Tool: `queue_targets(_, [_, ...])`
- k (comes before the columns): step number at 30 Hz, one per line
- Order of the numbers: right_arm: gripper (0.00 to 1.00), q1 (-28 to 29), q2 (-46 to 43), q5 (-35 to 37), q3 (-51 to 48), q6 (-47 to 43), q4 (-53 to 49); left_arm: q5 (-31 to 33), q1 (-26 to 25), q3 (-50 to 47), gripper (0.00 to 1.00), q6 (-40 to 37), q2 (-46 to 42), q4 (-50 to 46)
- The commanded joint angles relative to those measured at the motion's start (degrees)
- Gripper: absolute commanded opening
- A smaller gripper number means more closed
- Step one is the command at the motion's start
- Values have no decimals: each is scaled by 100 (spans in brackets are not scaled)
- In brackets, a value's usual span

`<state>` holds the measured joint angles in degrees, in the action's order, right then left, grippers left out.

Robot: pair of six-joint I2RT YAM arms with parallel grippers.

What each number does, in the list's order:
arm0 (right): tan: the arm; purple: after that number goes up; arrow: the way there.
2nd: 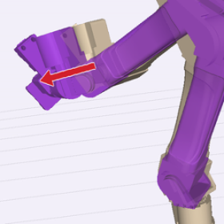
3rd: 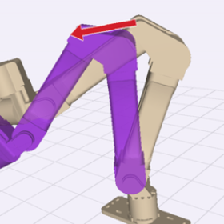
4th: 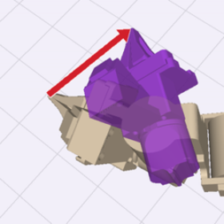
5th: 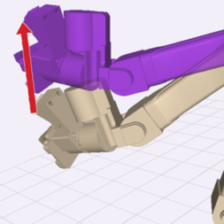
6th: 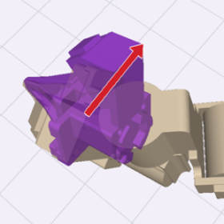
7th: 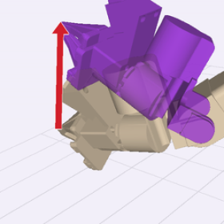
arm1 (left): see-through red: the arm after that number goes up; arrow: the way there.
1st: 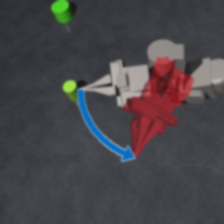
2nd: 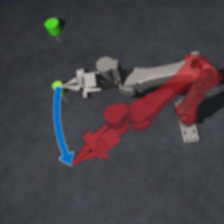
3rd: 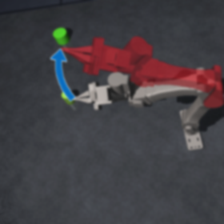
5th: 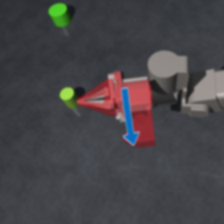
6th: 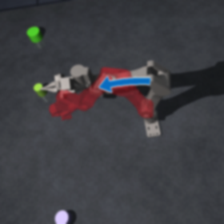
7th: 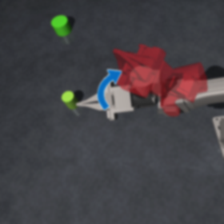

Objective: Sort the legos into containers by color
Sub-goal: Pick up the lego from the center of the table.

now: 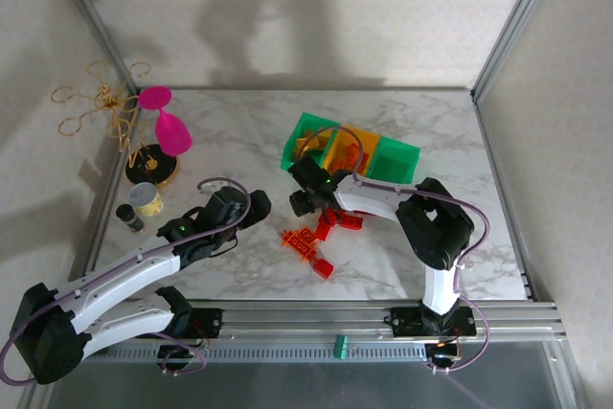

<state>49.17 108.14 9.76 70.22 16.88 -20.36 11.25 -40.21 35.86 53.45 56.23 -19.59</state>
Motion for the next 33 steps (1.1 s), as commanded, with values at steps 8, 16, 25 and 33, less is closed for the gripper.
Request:
queue_targets(8, [51, 98, 471, 370, 216, -126, -91, 317, -34, 68, 100, 78, 114, -147])
queue_targets(16, [36, 106, 266, 255, 177, -91, -51, 269, -40, 132, 100, 61, 197, -119])
queue_targets(25, [30, 95, -148, 165, 125, -45, -16, 255, -36, 154, 100, 78, 40, -191])
queue_targets(33, [31, -362, -960, -65, 107, 52, -98, 68, -32, 442, 100, -176, 193, 4])
